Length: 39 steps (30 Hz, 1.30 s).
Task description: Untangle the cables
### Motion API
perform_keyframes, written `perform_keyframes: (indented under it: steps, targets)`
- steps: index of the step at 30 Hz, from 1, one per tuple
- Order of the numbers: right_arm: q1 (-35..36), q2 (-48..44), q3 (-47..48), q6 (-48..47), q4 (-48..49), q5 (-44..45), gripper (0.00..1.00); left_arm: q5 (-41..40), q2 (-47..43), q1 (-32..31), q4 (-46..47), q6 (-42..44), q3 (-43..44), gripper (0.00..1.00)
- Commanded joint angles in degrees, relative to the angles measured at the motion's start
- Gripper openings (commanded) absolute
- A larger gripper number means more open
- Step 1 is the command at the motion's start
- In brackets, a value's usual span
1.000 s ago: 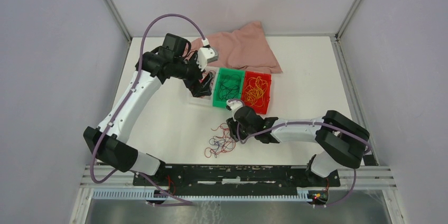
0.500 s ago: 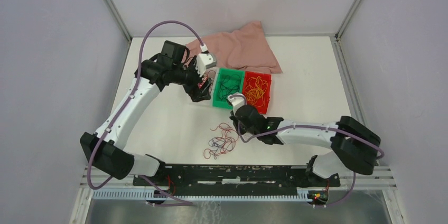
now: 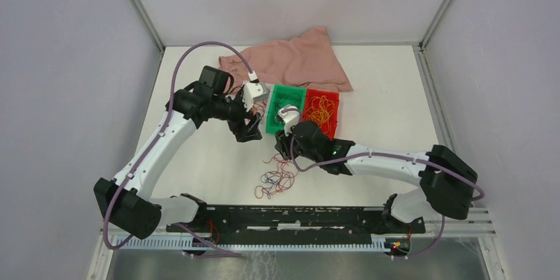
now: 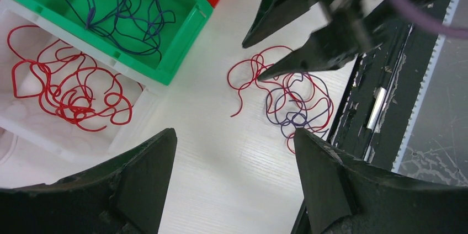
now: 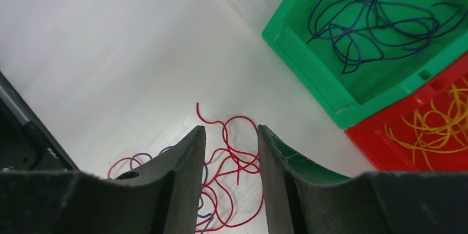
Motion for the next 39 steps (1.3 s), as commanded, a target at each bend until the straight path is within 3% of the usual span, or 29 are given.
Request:
perform_keyframes:
  steps: [1,6,13,19,22,25,27,39]
  targets:
    - [-0.14,7.43,4.35,-4.49,-3.01,-2.95,0.48,2.84,-0.55,-0.06,1.24,0.40,4.25,0.84]
    - [-0.16,14.96,8.28,-7.33,-4.69,-6.70,0.55,4.00,-1.04,0.18,0.78,-0.03,6.54,0.84]
    - [-0.14,21.91,12.29,-8.26,-5.08,-8.45,0.53,4.18,-1.00,0.20,0.39,-0.24,7.46,0.84]
    - [-0.19,25.23,12.89,-9.51,-3.58,-6.71,0.37,3.78,-1.30,0.29,0.39,-0.28,8.26,0.84]
    - [-0.20,25.64,13.02,-9.93,-3.05,-5.86,0.23,3.87,-1.56,0.24,0.39,-0.40,8.50,0.84]
    - [-0.19,23.58,12.69,-10.00,-2.33,-5.12,0.06,3.59,-1.80,0.29,0.40,-0.18,8.61,0.84]
    - [-0.27,20.72,12.42,-9.78,-1.89,-4.98,0.01,3.35,-2.01,0.29,0.22,0.08,8.61,0.84]
    - [-0.78,1.17,11.29,-3.59,1.66,-10.43,0.00,4.39,-6.19,0.27,0.33,2.21,3.52,0.84]
